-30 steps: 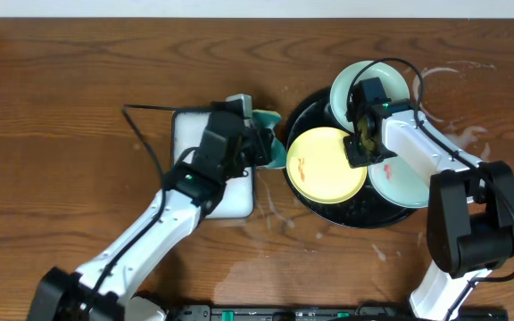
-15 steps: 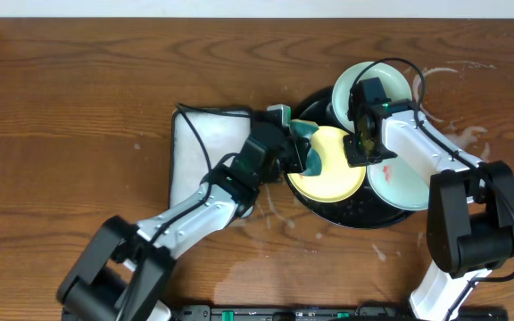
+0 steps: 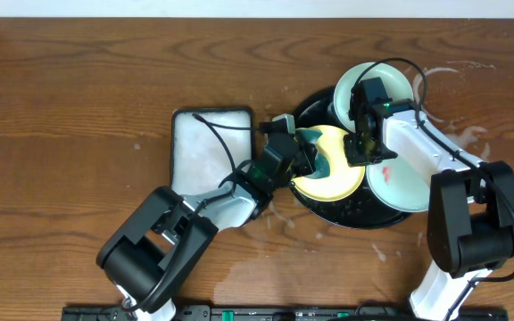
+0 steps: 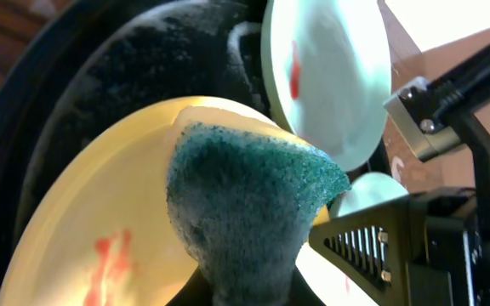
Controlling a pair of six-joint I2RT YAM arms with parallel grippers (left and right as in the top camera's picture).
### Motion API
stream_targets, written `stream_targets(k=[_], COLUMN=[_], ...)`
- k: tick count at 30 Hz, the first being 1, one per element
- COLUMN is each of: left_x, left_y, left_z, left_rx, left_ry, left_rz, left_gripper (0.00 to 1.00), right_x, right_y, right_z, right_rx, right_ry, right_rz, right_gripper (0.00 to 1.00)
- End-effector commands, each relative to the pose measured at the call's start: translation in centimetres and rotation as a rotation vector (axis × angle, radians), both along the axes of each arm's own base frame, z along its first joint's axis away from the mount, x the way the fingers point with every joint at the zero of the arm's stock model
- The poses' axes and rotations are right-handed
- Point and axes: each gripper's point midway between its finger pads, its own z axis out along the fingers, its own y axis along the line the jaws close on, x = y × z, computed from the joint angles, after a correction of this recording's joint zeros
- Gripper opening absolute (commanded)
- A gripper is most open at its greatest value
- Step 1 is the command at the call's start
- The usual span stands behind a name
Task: Clean dirty plates on tray and stack at the side
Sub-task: 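Scrub the yellow plate's red stain with the sponge in the left gripper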
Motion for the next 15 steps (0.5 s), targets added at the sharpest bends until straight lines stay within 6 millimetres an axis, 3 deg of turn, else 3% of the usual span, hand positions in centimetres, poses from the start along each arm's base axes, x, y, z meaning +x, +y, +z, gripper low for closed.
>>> stream_targets(k=[1, 8, 15], left_x=[0.0, -0.7, -0.6], left_y=[0.0, 0.2, 0.1], left_z=[-1.0, -1.6, -0.2], left_rx=[0.027, 0.127, 0.335], left_ry=[0.013, 0.043, 0.080], left_rz=[0.042, 0.006, -0.106], left_gripper=[0.07, 0.07, 0.07], right_x=[-0.5, -0.5, -0.5], right_y=[0.8, 0.8, 0.8], right_z=[0.1, 0.1, 0.1], right_rx=[0.043, 0.042, 0.043], right_ry=[0.010, 0.011, 0.010], right_rz=[-0.007, -0.007, -0.007], right_gripper=[0.01, 0.01, 0.01])
